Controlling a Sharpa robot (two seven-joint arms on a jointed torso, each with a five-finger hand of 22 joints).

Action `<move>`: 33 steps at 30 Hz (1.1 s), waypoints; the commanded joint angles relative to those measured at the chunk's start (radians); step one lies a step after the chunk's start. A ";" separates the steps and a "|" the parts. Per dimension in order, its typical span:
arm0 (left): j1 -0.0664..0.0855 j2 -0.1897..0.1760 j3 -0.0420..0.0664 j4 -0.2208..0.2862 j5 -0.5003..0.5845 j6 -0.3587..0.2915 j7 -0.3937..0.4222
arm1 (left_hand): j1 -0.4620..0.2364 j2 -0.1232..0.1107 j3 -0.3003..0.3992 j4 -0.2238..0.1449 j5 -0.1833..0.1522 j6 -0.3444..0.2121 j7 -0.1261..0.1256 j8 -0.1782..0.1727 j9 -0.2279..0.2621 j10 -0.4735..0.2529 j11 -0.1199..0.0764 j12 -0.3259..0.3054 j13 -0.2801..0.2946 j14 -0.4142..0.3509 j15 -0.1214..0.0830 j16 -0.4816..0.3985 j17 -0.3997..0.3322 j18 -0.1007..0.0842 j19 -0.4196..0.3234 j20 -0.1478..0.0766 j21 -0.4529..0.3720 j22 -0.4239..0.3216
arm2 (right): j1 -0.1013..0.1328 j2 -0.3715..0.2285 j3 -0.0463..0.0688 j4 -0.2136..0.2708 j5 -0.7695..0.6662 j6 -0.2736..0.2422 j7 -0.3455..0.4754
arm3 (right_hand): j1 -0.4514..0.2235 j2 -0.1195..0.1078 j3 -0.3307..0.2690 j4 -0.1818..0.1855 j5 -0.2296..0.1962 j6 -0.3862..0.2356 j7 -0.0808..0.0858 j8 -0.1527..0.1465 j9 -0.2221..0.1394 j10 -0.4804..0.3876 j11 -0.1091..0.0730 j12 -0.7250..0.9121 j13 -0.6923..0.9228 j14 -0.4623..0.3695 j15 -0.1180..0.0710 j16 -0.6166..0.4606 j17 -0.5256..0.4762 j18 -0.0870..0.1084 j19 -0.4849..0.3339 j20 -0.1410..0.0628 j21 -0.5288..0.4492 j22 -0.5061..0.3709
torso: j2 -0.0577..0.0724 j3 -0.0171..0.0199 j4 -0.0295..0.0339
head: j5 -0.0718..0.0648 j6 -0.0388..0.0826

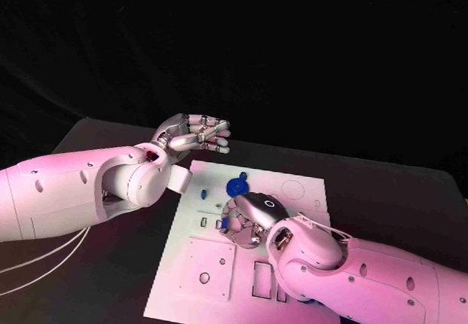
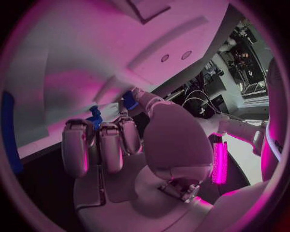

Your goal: Assemble the parts on the task board

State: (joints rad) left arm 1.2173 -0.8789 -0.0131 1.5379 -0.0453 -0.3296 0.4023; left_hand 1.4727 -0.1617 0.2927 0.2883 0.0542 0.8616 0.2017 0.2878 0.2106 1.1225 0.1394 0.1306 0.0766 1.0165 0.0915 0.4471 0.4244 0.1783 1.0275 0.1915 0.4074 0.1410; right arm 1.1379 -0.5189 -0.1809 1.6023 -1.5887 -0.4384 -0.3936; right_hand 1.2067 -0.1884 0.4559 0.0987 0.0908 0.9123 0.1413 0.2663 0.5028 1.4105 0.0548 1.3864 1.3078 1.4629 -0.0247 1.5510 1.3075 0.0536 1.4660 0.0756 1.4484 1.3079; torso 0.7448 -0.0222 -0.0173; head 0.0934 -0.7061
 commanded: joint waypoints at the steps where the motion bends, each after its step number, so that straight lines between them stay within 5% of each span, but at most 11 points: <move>1: 0.001 0.001 0.001 0.001 0.003 0.016 0.005 | -0.002 0.000 0.007 -0.001 -0.003 0.000 0.008 -0.003 -0.001 0.002 0.007 -0.002 -0.001 -0.003 0.001 0.003 0.001 0.003 -0.004 -0.002 0.005 -0.001 | -0.003 0.000 -0.002 -0.002 -0.015 0.013 -0.015 | -0.001 -0.010 -0.006 -0.001 -0.005 -0.009 -0.002 -0.004 -0.002 -0.010 0.001 -0.007 0.046 0.091 0.007 -0.002 0.183 -0.012 0.021 0.009 -0.006 0.106 | 0.000 0.0002 -0.0001 | 0.000 0.000; 22: 0.001 0.001 0.000 -0.004 0.003 0.016 0.005 | -0.002 0.000 0.007 -0.001 -0.003 0.000 0.008 -0.003 -0.001 0.002 0.007 -0.002 -0.001 -0.003 0.001 0.003 0.001 0.003 -0.004 -0.002 0.005 -0.001 | -0.003 -0.009 -0.002 0.009 -0.020 -0.041 -0.003 | -0.010 -0.027 -0.081 0.036 -0.032 -0.066 0.013 -0.029 -0.006 -0.039 0.016 -0.030 0.024 0.090 0.021 -0.004 0.181 -0.009 0.015 0.023 -0.019 0.096 | 0.000 0.0004 -0.0003 | -0.002 0.000; 33: 0.001 -0.001 0.000 -0.015 -0.022 0.026 -0.039 | -0.025 -0.004 -0.004 0.002 -0.003 0.001 0.004 -0.007 0.000 0.018 0.001 -0.004 0.002 0.034 -0.008 0.035 0.025 0.005 0.018 -0.009 0.024 0.006 | 0.015 -0.096 0.003 0.080 0.041 -0.143 0.101 | -0.005 -0.019 -0.110 0.056 -0.028 -0.072 0.015 -0.030 -0.004 -0.038 0.018 -0.028 0.026 0.088 0.023 -0.006 0.174 -0.006 0.010 0.025 -0.029 0.086 | -0.002 0.0000 0.0006 | -0.004 0.002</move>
State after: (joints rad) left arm 1.2173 -0.8806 -0.0140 1.5235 -0.0481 -0.3282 0.3898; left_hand 1.4578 -0.1652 0.2927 0.2883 0.0542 0.8616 0.2017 0.2842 0.2106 1.1331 0.1419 0.1306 0.0775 1.0448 0.0854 0.4769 0.4463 0.1783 1.0387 0.1810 0.4281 0.1446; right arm 1.1500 -0.6102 -0.1795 1.6764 -1.5843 -0.5204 -0.3666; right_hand 1.1967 -0.2069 0.3504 0.1557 0.0636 0.8479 0.1559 0.2422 0.4970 1.3784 0.0694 1.3606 1.3075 1.4664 -0.0070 1.5510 1.3073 0.0536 1.4674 0.0928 1.4224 1.3075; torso 0.7435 -0.0218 -0.0174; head 0.0897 -0.7046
